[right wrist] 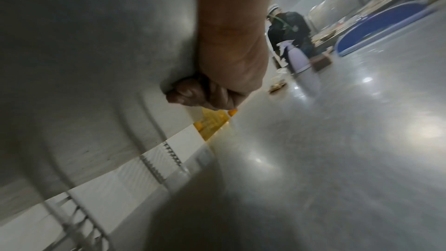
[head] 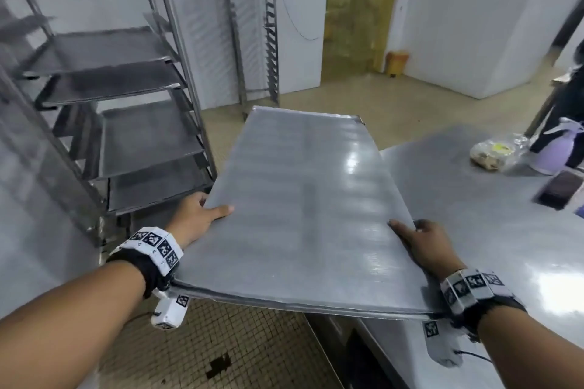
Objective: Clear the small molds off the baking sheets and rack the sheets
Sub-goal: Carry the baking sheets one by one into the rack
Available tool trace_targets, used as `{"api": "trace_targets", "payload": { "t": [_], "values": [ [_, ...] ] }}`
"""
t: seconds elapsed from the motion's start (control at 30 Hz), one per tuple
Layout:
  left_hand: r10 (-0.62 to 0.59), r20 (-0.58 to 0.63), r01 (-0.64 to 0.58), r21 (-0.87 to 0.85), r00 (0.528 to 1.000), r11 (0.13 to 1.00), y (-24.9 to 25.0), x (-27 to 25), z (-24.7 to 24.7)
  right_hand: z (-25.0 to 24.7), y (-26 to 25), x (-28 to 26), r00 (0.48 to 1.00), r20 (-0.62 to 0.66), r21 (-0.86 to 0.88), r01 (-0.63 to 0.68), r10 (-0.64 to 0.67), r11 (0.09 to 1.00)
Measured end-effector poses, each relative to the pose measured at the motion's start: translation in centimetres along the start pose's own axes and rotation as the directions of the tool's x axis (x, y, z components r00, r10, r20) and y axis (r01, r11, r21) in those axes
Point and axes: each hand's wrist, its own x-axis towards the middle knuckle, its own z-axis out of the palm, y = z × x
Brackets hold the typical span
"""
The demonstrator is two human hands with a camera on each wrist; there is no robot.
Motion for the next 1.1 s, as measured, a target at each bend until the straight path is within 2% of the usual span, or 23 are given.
{"api": "trace_targets", "payload": {
  "t": [0.2, 0.33, 0.47, 0.7, 0.9, 1.1],
  "values": [
    [-0.002, -0.157, -0.003, -0.032, 0.988, 0.999, -0.4, -5.3, -3.3, 1.2, -1.8, 0.6, 0.990, 0.106, 0.054, 0.088, -0.094, 0.995],
    [-0.028, -0.227, 0.007, -0.093, 0.973, 0.996, -1.5, -9.9, -5.9, 2.5, -2.7, 1.6, 0.962, 0.206, 0.061, 0.168, -0.177, 0.984],
    [-0.049, -0.314, 0.015, -0.110, 0.948, 0.994, -2.0, -15.2, -8.3, 3.3, -6.5, -0.4, 0.913, 0.307, 0.041, 0.269, -0.268, 0.962],
    [-0.091, -0.492, 0.040, -0.114, 0.866, 0.993, -3.7, -21.8, -13.4, 7.4, -12.3, -3.0, 0.815, 0.415, 0.122, 0.391, -0.405, 0.912],
    [-0.140, -0.564, 0.099, -0.103, 0.814, 0.990, -4.9, -23.5, -16.6, 11.1, -16.3, -4.0, 0.756, 0.461, 0.178, 0.434, -0.465, 0.883],
    [-0.173, -0.578, 0.149, -0.089, 0.798, 0.985, -7.5, -19.9, -20.4, 15.2, -20.1, -3.1, 0.733, 0.477, 0.162, 0.469, -0.485, 0.868]
  ]
}}
